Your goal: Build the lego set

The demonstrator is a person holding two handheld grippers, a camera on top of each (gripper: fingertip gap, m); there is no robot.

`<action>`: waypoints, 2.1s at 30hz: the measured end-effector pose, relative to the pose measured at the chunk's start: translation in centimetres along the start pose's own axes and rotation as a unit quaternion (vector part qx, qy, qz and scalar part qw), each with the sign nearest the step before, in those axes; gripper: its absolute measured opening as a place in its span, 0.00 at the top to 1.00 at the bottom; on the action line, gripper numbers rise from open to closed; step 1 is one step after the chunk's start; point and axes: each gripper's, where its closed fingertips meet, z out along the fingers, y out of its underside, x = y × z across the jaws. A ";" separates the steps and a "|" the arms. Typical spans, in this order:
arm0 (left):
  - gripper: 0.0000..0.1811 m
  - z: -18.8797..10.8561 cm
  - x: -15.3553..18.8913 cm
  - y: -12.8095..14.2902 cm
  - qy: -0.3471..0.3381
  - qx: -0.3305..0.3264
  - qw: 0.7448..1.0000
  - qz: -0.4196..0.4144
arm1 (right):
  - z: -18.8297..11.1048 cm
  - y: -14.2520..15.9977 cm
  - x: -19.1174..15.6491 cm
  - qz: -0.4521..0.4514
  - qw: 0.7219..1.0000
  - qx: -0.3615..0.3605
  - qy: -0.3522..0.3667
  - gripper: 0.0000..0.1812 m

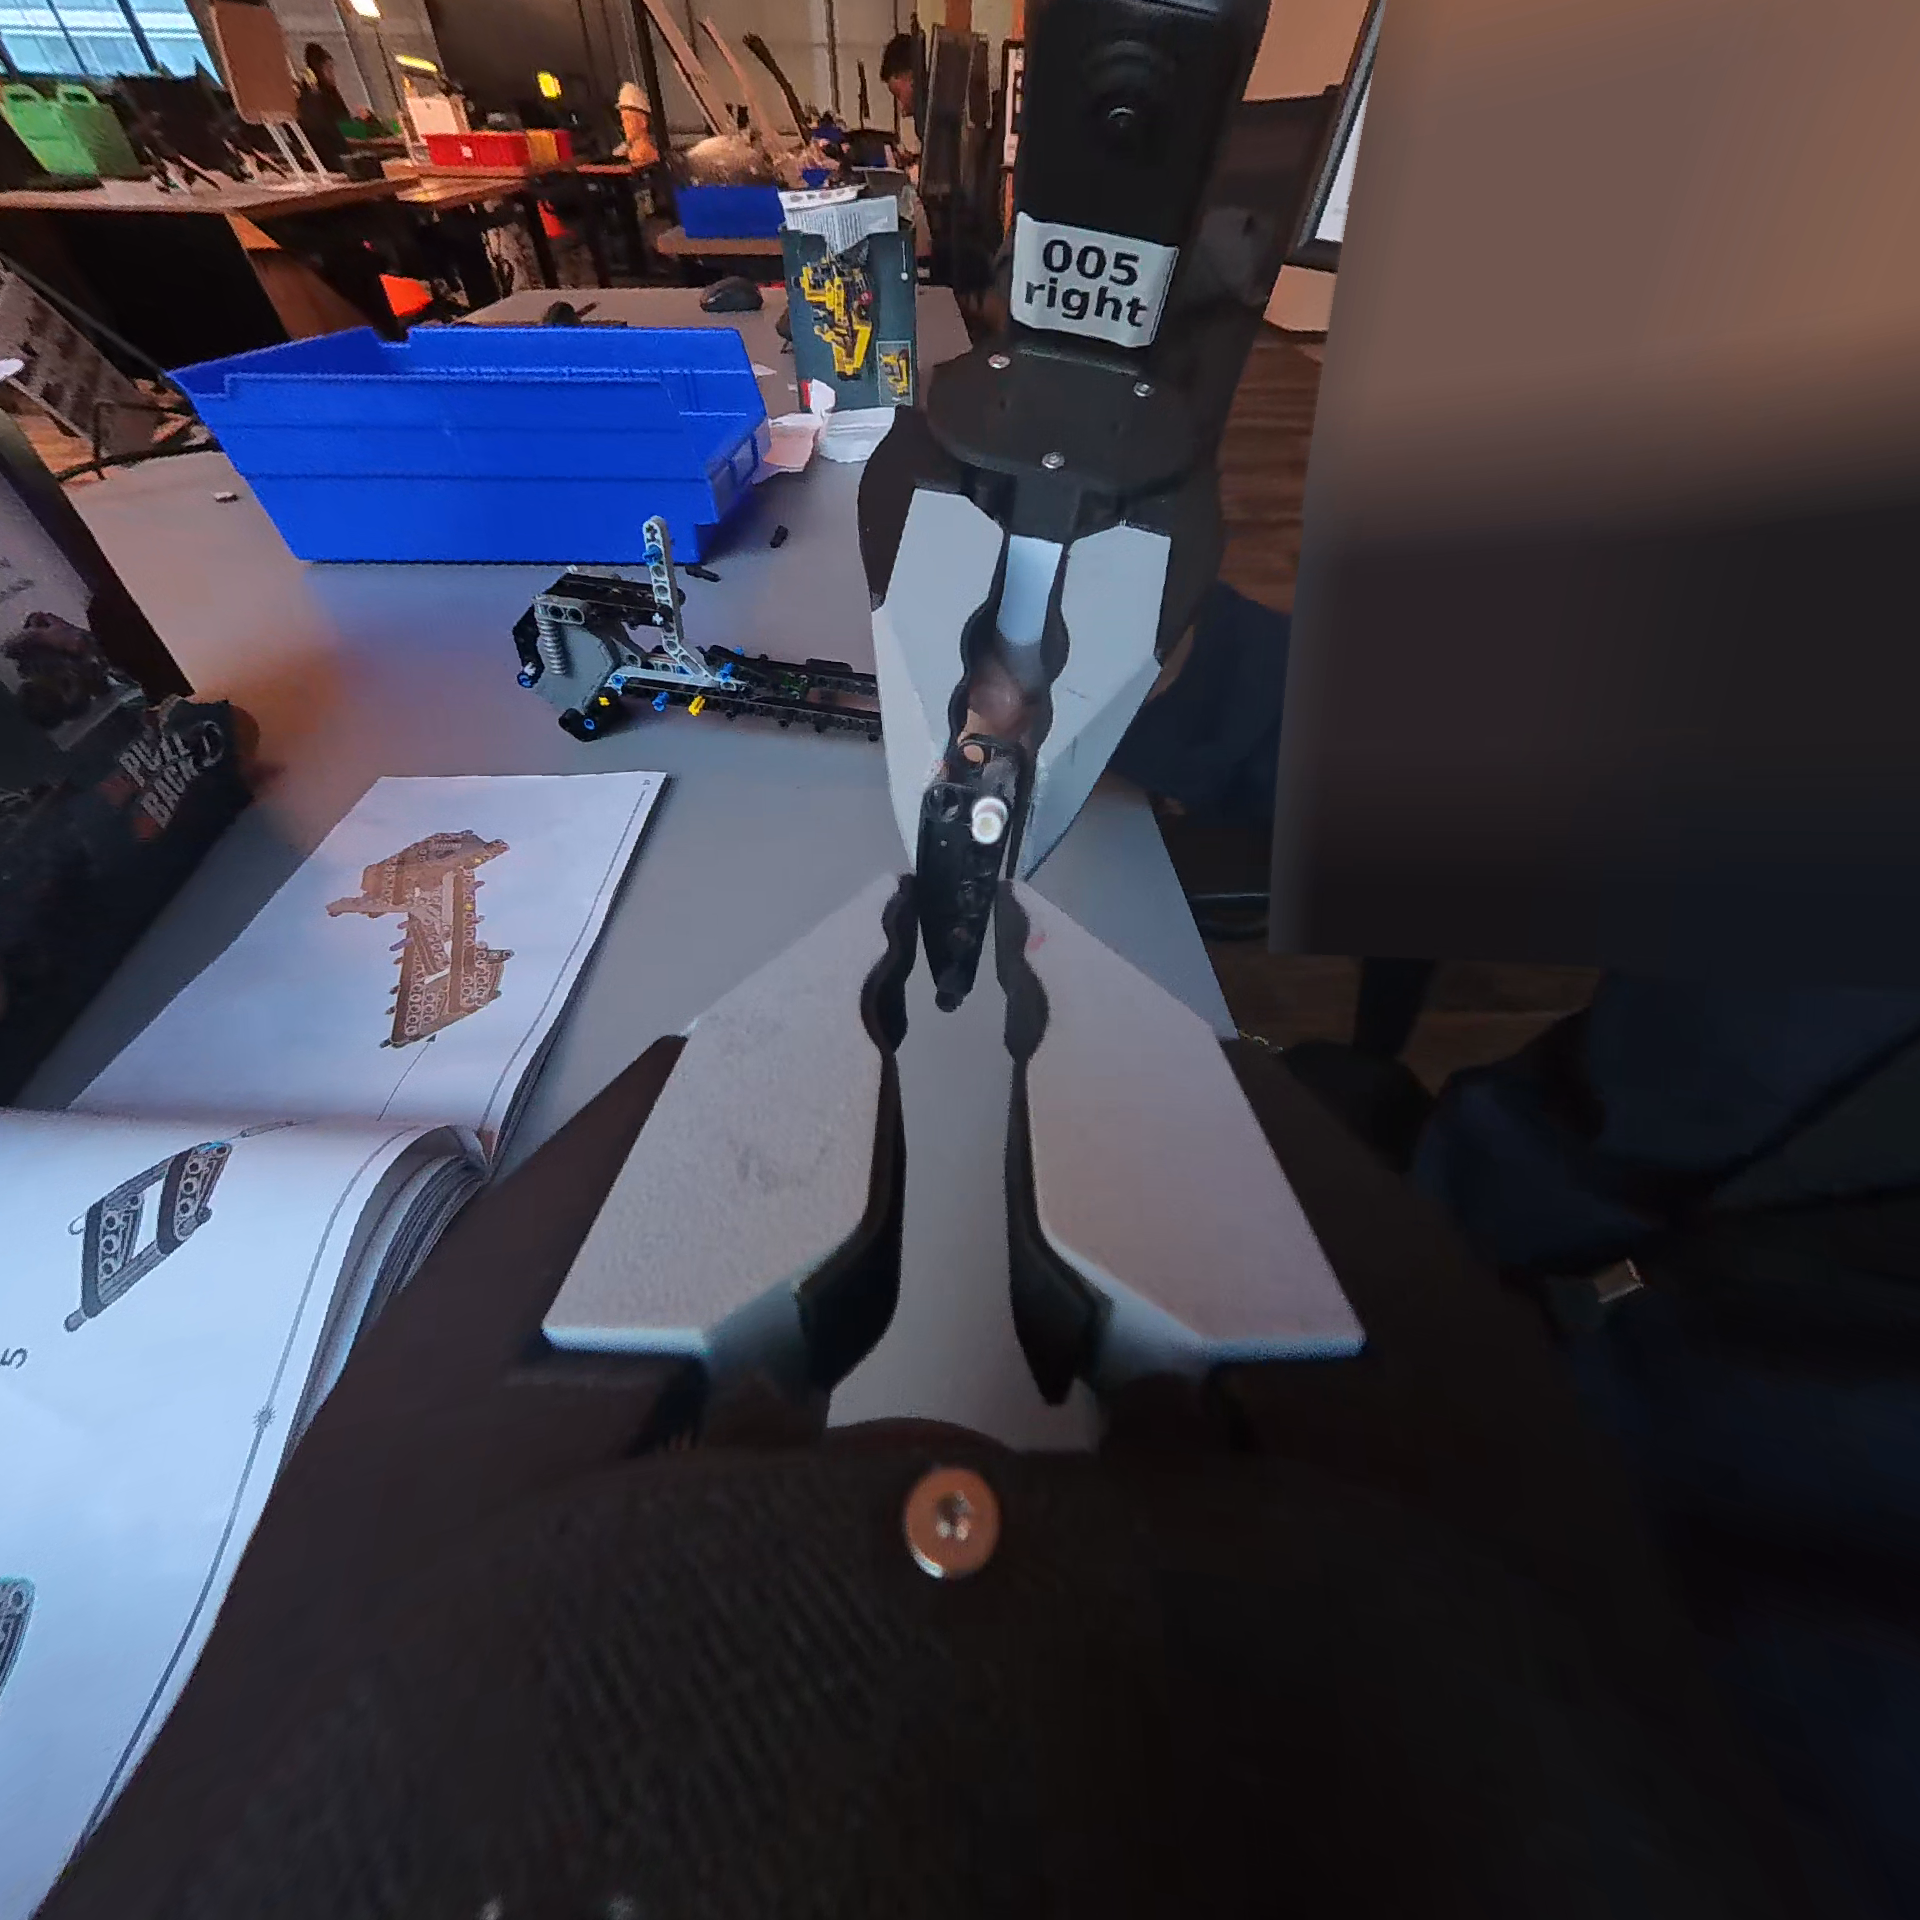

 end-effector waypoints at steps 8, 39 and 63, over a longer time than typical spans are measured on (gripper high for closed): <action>0.94 -0.1 -0.1 -0.3 0.016 0.022 0.998 -0.051 | -0.5 -0.3 0.4 0.038 0.998 0.038 -0.018 0.93; 0.88 0.2 -0.8 -0.5 0.004 0.046 0.996 -0.081 | -1.5 0.0 0.3 0.064 0.995 0.063 -0.047 0.96; 0.96 0.6 0.8 0.1 0.049 0.029 0.996 -0.067 | -0.9 -0.8 -0.4 0.033 0.996 0.068 -0.042 0.96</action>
